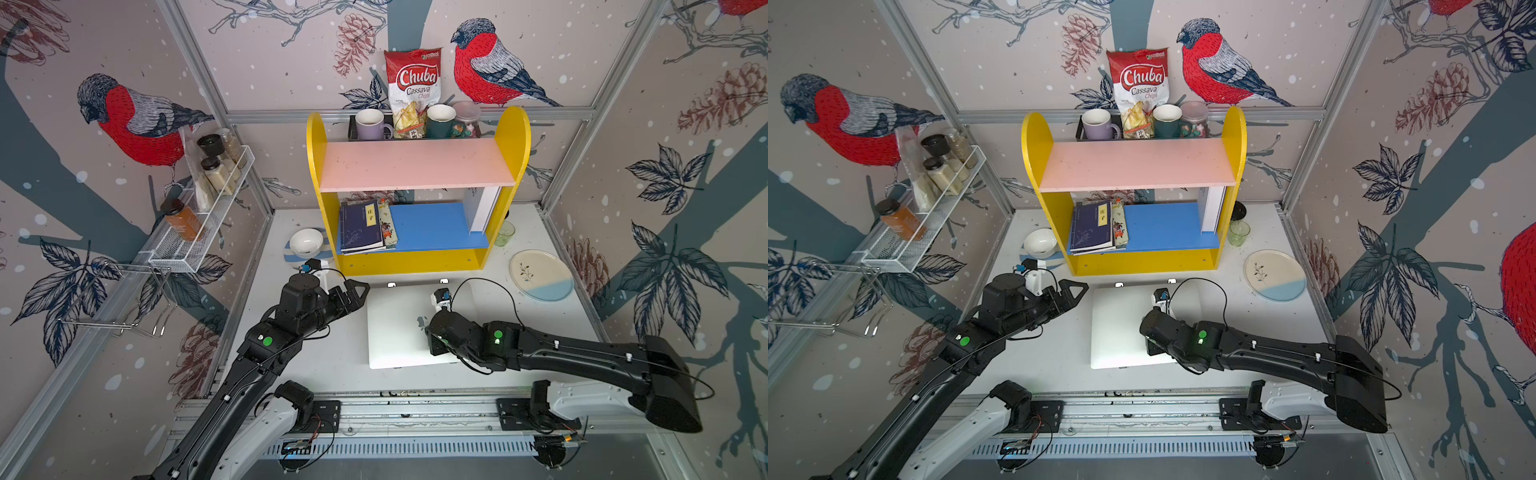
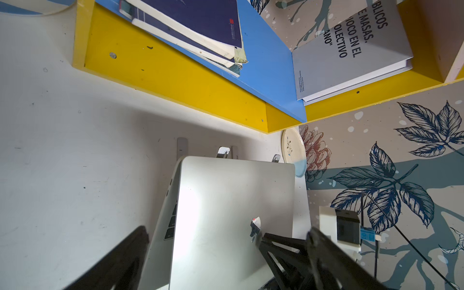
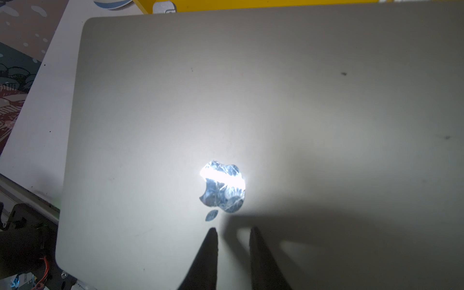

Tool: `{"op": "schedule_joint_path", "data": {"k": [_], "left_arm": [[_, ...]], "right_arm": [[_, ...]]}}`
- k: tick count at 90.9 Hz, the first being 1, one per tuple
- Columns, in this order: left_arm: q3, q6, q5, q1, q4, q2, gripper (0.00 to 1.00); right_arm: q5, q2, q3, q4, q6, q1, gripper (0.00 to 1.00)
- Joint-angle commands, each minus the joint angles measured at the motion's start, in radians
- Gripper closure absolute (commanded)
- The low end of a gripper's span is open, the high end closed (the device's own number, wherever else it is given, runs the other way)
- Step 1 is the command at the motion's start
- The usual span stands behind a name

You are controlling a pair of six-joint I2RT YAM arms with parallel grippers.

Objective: Close the laptop lid and set it aside
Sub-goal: Close the lid of the laptop.

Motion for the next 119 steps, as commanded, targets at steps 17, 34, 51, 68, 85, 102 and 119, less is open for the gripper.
{"op": "schedule_joint_path", "data": {"k": [17, 34, 51, 68, 85, 102, 119], "left_arm": [[-0.054, -0.017, 0.018, -0.004, 0.041, -0.028, 0.03], [-0.088, -0.025, 0.019, -0.003, 0.053, -0.044, 0.03], [-0.119, -0.029, 0.029, -0.005, 0.063, -0.049, 0.03], [-0.149, -0.027, 0.041, -0.003, 0.07, -0.059, 0.03], [-0.187, -0.03, 0.057, -0.005, 0.078, -0.08, 0.03], [-0.24, -0.042, 0.055, -0.003, 0.073, -0.134, 0.03], [-0.33, -0.07, 0.06, -0.006, 0.087, -0.209, 0.04]], "right_arm": [[-0.022, 0.057, -0.019, 0.029, 0.014, -0.011, 0.76], [-0.038, 0.091, -0.033, 0.065, 0.009, -0.028, 0.76], [-0.051, 0.122, -0.046, 0.094, 0.005, -0.041, 0.76], [-0.062, 0.15, -0.056, 0.121, 0.001, -0.054, 0.76], [-0.062, 0.18, -0.059, 0.14, -0.001, -0.06, 0.76], [-0.058, 0.195, -0.074, 0.163, 0.003, -0.066, 0.76], [-0.06, 0.2, -0.083, 0.185, -0.005, -0.069, 0.71]]}}
